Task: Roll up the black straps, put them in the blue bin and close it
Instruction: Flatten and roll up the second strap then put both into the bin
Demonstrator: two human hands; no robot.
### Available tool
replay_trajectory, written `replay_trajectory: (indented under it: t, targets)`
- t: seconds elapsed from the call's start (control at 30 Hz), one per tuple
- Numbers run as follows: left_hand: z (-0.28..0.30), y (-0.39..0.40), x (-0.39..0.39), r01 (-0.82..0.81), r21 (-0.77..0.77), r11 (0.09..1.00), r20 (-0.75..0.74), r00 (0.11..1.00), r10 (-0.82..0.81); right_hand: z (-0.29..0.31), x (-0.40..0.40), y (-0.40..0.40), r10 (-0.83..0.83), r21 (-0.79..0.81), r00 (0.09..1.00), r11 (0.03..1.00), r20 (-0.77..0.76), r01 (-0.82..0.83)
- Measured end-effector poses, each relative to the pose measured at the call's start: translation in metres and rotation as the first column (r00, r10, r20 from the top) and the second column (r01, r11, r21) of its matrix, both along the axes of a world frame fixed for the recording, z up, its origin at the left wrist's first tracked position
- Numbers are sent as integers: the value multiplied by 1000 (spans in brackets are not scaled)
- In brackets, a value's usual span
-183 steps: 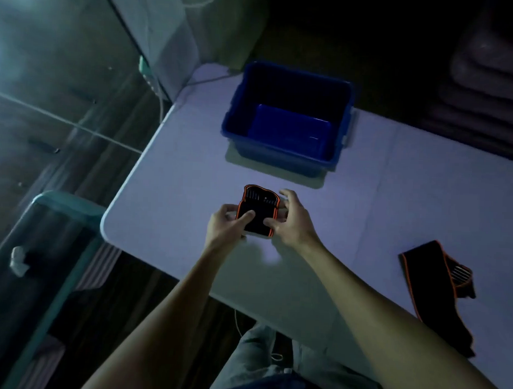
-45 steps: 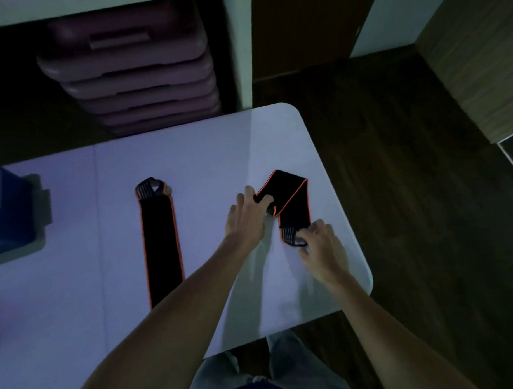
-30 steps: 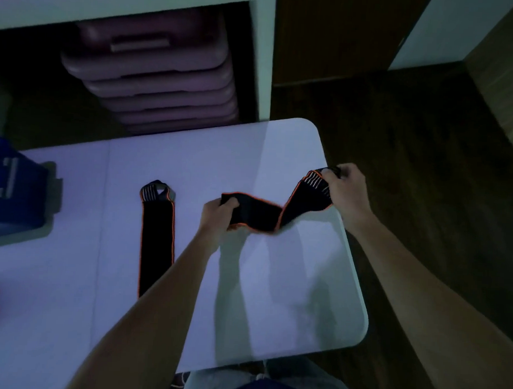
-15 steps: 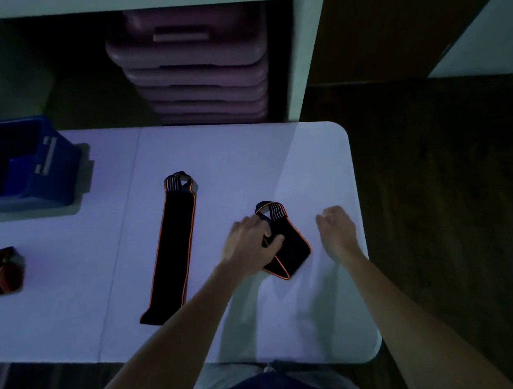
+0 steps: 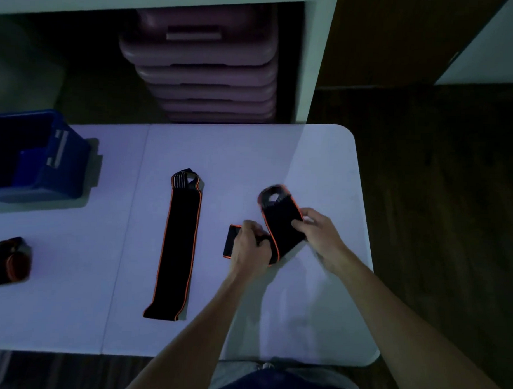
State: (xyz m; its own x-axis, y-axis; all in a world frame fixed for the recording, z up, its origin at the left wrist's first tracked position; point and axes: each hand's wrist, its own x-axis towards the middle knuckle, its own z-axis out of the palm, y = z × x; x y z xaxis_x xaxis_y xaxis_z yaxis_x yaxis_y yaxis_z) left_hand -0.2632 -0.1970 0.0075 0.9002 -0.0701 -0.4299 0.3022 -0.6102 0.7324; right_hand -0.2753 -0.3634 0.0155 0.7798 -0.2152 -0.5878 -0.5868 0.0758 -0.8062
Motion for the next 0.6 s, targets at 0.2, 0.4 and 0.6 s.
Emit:
replay_trajectory:
  t: [0.2, 0.4, 0.6]
  targets:
    - [15, 25, -7, 230, -159, 960, -53, 969, -241, 50, 31, 30, -22, 100, 981, 995, 194, 3]
    - [26, 61, 12, -78, -89, 993, -45, 996, 75, 83, 57, 80, 46, -18, 944, 999, 326, -42]
    - [24, 144, 17, -176, -126, 976, -42, 984, 172, 99, 71, 137, -124, 44, 922, 992, 366, 116]
